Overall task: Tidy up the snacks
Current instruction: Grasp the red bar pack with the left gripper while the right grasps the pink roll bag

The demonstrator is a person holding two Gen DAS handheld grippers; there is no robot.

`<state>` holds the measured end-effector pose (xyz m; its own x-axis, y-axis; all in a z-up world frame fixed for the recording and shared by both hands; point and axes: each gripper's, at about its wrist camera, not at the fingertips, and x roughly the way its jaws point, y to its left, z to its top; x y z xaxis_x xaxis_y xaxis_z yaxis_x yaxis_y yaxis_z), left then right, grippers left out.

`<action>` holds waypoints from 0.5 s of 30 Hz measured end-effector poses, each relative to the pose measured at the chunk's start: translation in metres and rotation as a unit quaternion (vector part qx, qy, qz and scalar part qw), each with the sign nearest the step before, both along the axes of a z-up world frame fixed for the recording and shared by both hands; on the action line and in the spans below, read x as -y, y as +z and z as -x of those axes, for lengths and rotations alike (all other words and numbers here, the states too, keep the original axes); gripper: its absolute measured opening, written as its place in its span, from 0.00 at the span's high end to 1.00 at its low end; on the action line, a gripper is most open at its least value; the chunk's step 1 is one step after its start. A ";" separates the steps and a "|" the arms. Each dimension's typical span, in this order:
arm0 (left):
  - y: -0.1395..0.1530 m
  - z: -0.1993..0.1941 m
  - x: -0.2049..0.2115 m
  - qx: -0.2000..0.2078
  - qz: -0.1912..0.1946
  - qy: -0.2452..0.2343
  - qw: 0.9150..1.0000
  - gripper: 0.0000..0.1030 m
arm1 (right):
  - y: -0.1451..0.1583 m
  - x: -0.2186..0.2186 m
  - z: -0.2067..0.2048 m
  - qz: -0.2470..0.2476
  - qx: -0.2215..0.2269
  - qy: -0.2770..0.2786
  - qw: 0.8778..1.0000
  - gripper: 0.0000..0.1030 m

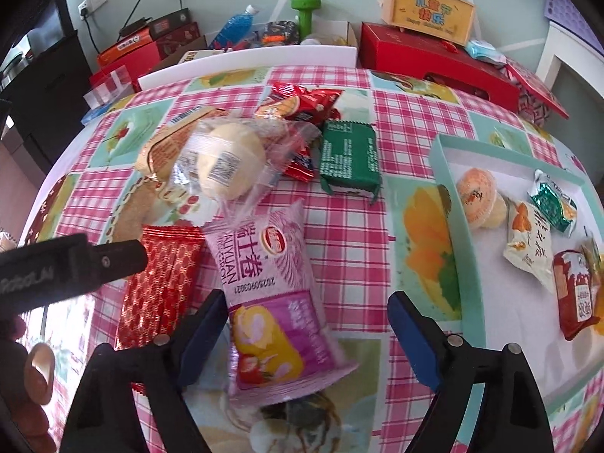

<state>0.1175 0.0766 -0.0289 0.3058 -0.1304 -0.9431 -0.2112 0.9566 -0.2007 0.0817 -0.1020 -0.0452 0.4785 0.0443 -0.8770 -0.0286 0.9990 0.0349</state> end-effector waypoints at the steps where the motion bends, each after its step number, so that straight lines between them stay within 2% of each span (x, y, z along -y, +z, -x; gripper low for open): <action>1: 0.000 0.000 0.005 -0.001 0.000 -0.005 1.000 0.04 | 0.000 0.001 0.000 -0.002 0.000 -0.001 1.000 0.20; 3: -0.002 -0.001 0.014 -0.004 -0.002 -0.015 1.000 0.04 | 0.001 0.002 0.000 -0.004 -0.001 -0.003 1.000 0.26; 8: -0.010 -0.003 0.035 -0.013 0.005 -0.027 1.000 0.04 | 0.002 0.003 0.000 -0.008 0.000 -0.002 1.000 0.30; 10: -0.013 -0.002 0.034 -0.014 0.002 -0.026 1.000 0.04 | 0.002 0.005 -0.001 -0.014 -0.001 -0.002 1.000 0.34; 15: -0.015 -0.001 0.034 -0.016 0.001 -0.026 1.000 0.04 | 0.003 0.005 0.000 -0.014 -0.004 -0.001 1.000 0.37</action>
<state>0.1183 0.0423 -0.0438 0.2688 -0.1470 -0.9519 -0.1678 0.9660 -0.1966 0.0814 -0.1070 -0.0425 0.4718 0.0689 -0.8790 -0.0270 0.9976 0.0637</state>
